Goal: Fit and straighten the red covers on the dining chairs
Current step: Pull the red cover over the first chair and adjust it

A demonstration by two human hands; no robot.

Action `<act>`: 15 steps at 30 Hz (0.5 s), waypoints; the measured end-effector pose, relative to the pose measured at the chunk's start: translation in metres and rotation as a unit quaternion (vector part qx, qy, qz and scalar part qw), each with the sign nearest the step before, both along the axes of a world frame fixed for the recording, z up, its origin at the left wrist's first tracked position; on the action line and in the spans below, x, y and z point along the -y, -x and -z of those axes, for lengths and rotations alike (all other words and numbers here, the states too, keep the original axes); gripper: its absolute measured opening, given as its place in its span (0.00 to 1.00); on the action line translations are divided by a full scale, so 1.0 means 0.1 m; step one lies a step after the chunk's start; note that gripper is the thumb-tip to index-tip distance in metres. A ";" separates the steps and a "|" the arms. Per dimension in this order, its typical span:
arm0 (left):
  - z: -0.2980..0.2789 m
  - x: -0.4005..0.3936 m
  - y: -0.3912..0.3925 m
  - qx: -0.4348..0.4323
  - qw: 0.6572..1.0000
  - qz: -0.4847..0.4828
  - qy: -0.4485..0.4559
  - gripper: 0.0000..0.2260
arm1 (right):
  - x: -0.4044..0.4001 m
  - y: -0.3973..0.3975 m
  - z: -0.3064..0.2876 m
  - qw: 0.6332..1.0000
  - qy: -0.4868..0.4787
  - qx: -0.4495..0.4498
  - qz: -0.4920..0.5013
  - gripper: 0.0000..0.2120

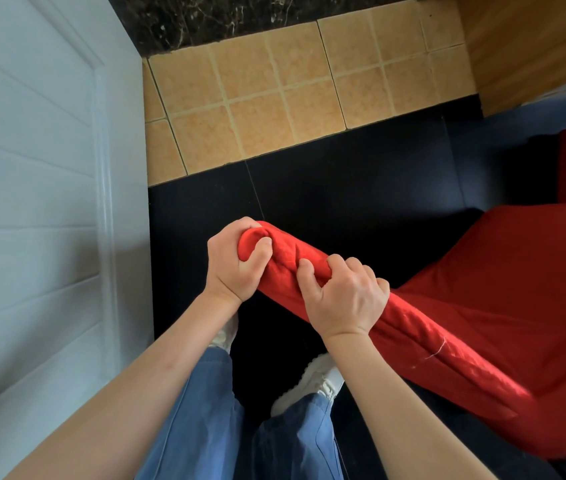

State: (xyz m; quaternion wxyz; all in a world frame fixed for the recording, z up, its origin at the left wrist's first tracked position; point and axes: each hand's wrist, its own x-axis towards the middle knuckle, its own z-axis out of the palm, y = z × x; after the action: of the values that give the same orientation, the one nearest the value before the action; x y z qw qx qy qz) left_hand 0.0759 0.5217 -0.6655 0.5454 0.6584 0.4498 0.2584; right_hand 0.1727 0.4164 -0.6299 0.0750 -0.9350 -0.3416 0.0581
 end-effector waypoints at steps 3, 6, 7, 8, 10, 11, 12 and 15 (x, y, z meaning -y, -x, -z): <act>-0.01 -0.01 -0.01 -0.010 1.000 -0.001 -0.019 0.10 | -0.01 0.00 0.00 1.000 -0.005 -0.005 0.008 0.26; -0.02 -0.02 -0.03 -0.020 0.999 0.004 -0.031 0.10 | -0.01 -0.02 -0.02 1.000 -0.007 -0.016 0.016 0.27; -0.02 -0.02 -0.03 -0.022 0.999 0.005 -0.038 0.11 | -0.01 -0.03 -0.03 1.000 -0.008 -0.019 0.017 0.27; -0.03 -0.02 -0.03 -0.023 0.999 0.007 -0.043 0.11 | -0.01 -0.03 -0.04 1.000 -0.008 -0.023 0.018 0.27; -0.05 -0.01 -0.03 -0.022 0.998 0.012 -0.053 0.12 | 0.00 -0.04 -0.05 0.999 -0.006 -0.027 0.021 0.27; -0.06 0.00 -0.03 -0.022 0.998 0.013 -0.055 0.12 | 0.01 -0.04 -0.06 0.999 -0.006 -0.028 0.023 0.26; -0.08 0.00 -0.04 -0.022 0.998 0.013 -0.057 0.12 | 0.02 -0.05 -0.08 0.999 -0.010 -0.027 0.026 0.26; -0.19 0.02 -0.09 -0.020 0.997 0.011 -0.073 0.11 | 0.04 -0.10 -0.17 0.998 -0.038 -0.019 0.036 0.26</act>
State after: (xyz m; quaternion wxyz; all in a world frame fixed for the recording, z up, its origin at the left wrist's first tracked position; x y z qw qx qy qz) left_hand 0.0852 0.5200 -0.6463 0.4895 0.7064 0.4334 0.2713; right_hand 0.1825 0.4129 -0.6133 0.1191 -0.9421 -0.3078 0.0597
